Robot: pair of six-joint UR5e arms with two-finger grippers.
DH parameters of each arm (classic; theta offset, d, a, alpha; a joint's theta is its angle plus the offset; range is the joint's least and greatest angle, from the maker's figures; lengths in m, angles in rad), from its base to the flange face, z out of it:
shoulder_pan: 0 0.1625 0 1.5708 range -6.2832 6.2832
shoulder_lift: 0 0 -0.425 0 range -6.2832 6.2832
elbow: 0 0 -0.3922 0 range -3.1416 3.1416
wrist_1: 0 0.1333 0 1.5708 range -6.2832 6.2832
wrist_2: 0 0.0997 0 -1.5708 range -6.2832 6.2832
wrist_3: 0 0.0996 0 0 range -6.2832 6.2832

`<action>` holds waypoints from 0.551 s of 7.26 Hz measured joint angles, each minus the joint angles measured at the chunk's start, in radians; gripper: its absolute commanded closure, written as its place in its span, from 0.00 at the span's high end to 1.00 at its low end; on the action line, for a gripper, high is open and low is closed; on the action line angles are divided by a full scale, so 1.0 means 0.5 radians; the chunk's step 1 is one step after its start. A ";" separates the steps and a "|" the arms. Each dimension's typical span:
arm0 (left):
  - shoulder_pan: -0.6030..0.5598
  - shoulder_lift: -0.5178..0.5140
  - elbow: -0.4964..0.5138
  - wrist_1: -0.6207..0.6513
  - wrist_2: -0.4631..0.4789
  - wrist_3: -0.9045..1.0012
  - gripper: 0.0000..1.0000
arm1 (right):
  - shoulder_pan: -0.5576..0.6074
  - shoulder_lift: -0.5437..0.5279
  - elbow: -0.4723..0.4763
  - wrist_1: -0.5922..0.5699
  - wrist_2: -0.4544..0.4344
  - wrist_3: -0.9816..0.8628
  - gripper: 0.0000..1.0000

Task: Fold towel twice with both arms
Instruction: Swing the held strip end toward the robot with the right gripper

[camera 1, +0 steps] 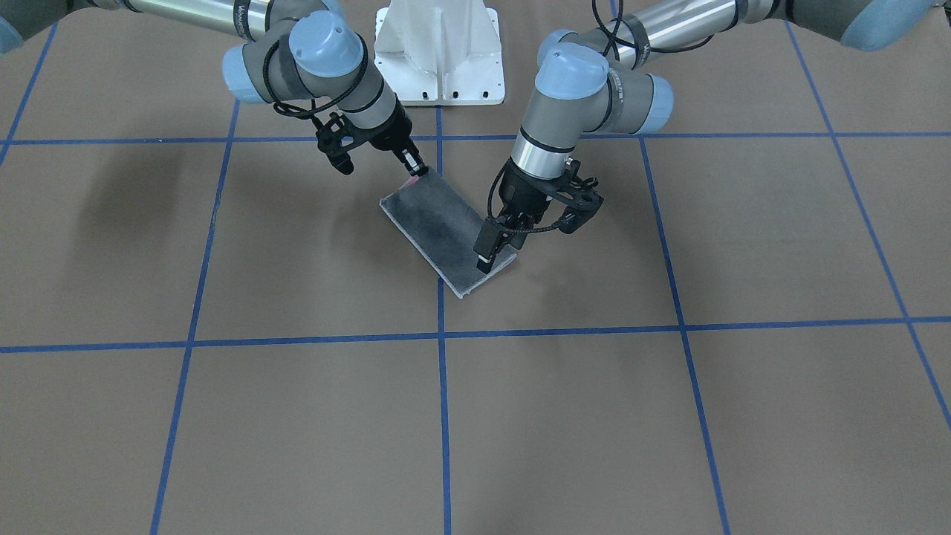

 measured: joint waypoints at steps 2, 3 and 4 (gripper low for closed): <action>0.000 0.003 0.000 0.002 0.000 0.000 0.99 | -0.047 0.042 -0.006 -0.002 -0.005 0.012 1.00; 0.000 0.023 -0.001 0.001 -0.006 0.001 0.99 | -0.051 0.041 0.000 0.001 0.001 -0.002 1.00; 0.000 0.056 -0.006 -0.003 -0.035 0.004 0.98 | -0.030 0.035 0.018 0.001 0.020 -0.012 1.00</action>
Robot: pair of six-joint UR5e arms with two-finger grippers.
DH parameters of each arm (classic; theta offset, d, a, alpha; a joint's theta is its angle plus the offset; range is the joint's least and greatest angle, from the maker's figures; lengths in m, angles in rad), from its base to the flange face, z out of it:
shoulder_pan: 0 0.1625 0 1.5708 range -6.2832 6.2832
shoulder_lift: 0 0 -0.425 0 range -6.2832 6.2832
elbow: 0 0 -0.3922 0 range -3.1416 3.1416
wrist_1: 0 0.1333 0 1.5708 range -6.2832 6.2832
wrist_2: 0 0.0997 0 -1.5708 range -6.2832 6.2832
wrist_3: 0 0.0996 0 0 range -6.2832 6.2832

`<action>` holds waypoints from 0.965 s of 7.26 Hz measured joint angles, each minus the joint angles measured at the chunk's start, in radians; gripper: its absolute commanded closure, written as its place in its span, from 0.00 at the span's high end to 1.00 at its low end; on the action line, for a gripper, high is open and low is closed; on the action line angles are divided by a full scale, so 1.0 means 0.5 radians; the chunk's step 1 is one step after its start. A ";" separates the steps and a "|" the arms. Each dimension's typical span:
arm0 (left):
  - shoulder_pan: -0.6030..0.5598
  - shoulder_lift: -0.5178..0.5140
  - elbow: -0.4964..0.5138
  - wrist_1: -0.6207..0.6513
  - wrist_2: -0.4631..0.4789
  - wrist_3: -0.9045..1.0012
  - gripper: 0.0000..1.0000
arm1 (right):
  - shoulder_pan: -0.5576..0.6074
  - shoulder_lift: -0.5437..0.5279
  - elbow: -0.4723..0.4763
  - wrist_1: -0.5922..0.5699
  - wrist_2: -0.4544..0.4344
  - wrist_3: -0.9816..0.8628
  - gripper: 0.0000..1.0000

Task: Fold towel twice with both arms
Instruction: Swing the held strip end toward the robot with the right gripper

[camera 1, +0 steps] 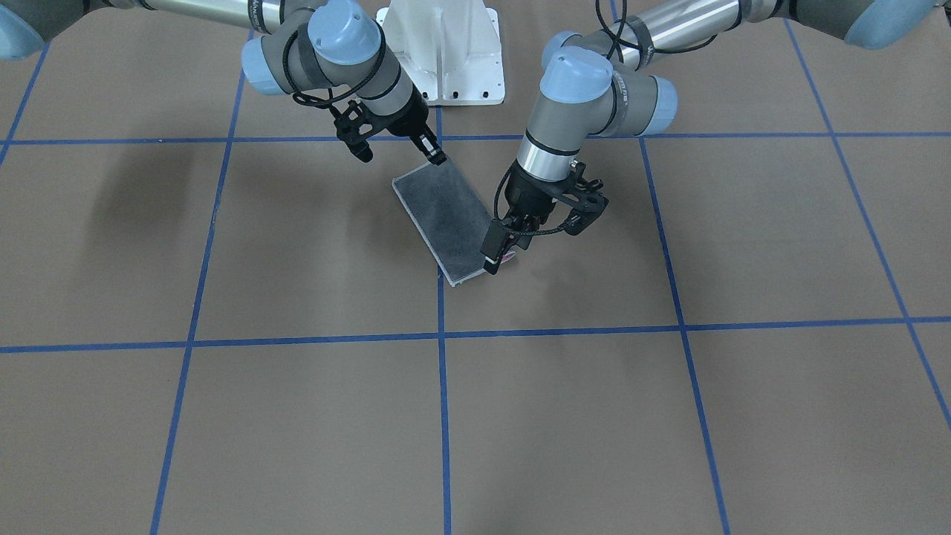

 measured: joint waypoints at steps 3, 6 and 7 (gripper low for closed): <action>0.034 0.042 0.009 -0.015 -0.059 0.015 0.80 | 0.195 -0.012 0.062 -0.010 0.186 -0.015 1.00; 0.119 0.070 0.011 -0.013 -0.049 0.073 0.70 | 0.258 -0.011 0.061 -0.009 0.218 -0.047 1.00; 0.131 0.082 0.013 -0.012 -0.049 0.082 0.64 | 0.267 -0.010 0.061 -0.008 0.219 -0.050 1.00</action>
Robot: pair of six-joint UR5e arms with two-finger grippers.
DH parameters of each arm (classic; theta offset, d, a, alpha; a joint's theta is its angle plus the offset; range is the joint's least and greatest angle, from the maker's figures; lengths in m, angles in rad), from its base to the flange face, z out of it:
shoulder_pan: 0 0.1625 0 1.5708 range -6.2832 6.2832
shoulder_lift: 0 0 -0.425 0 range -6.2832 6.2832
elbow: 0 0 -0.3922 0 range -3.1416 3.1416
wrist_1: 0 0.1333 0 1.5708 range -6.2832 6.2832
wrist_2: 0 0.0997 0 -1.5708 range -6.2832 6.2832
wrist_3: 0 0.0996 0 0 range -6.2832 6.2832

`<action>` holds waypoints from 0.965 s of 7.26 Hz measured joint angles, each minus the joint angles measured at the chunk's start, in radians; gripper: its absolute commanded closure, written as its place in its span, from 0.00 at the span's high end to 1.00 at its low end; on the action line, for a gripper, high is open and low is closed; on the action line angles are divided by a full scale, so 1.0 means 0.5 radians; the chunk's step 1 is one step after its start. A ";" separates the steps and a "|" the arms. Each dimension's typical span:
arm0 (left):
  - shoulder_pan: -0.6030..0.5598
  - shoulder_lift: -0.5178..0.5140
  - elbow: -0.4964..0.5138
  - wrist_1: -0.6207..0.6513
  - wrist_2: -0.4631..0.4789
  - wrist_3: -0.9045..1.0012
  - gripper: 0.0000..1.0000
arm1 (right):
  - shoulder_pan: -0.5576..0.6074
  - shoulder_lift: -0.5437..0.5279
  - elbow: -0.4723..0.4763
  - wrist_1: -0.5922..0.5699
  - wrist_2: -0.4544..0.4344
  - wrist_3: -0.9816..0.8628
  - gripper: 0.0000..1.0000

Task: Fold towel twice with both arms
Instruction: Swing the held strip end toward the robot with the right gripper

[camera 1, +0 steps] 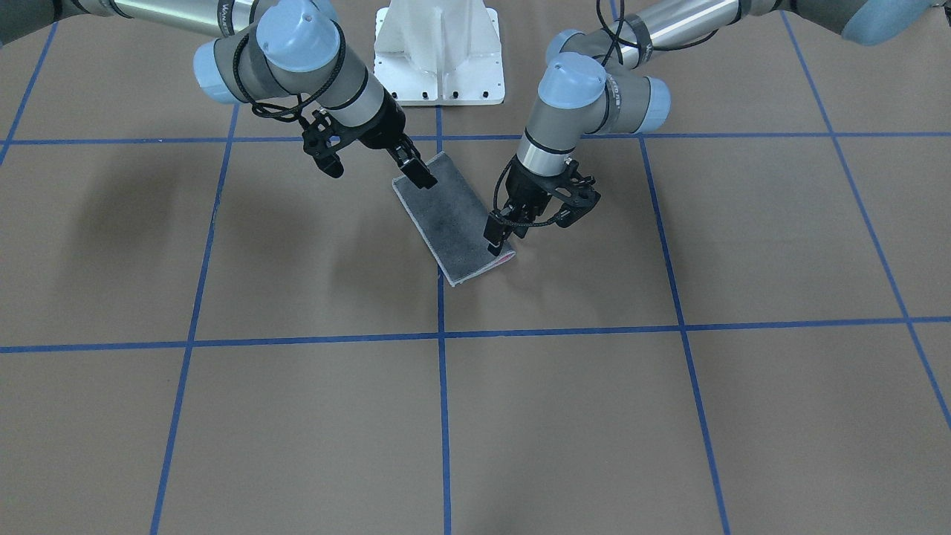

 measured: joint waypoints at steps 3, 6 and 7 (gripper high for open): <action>0.009 0.000 0.007 0.001 -0.002 0.005 0.35 | 0.013 0.003 0.007 -0.001 0.002 0.000 1.00; 0.008 -0.003 0.014 -0.002 -0.003 0.006 0.00 | 0.025 -0.005 0.035 -0.002 0.014 0.000 1.00; 0.007 -0.005 0.021 -0.005 -0.005 0.005 0.00 | 0.033 -0.016 0.039 0.001 0.025 -0.001 1.00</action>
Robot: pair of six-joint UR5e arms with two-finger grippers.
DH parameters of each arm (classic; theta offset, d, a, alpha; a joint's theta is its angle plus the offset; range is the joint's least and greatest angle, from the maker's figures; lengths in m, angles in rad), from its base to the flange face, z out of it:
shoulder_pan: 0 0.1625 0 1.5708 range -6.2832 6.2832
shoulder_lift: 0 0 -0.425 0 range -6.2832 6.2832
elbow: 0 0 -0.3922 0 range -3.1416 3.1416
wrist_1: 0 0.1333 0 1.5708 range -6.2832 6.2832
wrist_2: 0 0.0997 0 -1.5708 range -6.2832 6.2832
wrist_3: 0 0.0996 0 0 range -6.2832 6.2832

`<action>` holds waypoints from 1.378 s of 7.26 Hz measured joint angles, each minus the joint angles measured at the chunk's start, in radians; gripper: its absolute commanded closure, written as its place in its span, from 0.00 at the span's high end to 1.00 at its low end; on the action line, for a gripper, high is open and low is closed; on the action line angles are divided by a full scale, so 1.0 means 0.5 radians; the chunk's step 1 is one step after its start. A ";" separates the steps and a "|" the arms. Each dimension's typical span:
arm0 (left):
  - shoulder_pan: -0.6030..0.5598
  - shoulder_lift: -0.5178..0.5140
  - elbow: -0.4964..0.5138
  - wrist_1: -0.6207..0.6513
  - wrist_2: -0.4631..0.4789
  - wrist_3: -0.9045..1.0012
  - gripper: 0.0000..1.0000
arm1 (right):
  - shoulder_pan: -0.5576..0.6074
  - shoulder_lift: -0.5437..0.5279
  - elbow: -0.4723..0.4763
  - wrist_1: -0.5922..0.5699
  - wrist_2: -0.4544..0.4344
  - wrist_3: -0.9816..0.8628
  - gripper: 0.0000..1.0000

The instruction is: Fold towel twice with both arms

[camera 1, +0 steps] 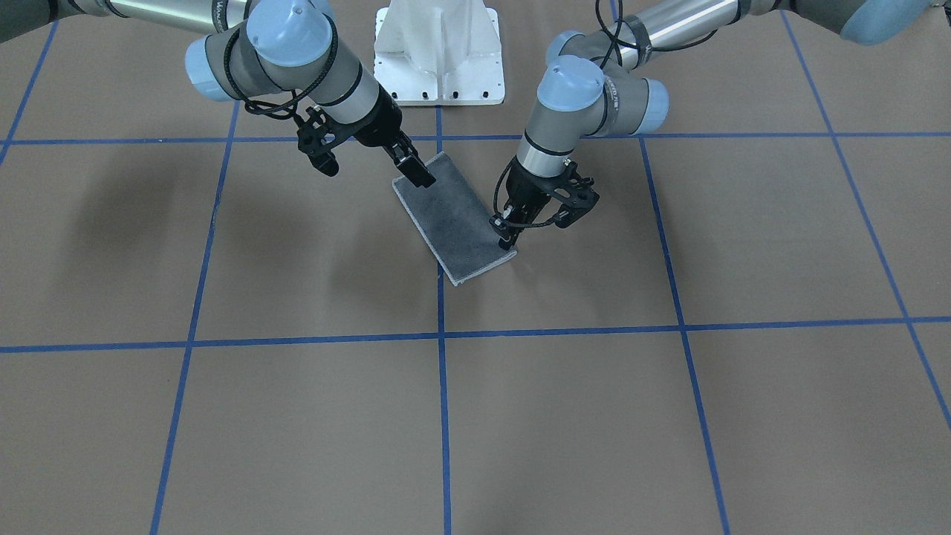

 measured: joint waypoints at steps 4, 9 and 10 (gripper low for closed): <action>-0.012 -0.020 -0.007 -0.007 0.003 0.001 0.00 | 0.056 -0.024 0.002 0.009 0.079 -0.002 1.00; -0.165 -0.254 0.332 -0.236 0.008 0.102 0.00 | 0.135 -0.029 0.014 0.003 0.163 -0.002 1.00; -0.188 -0.308 0.432 -0.294 0.008 0.104 0.00 | 0.143 -0.030 0.015 0.002 0.168 -0.002 1.00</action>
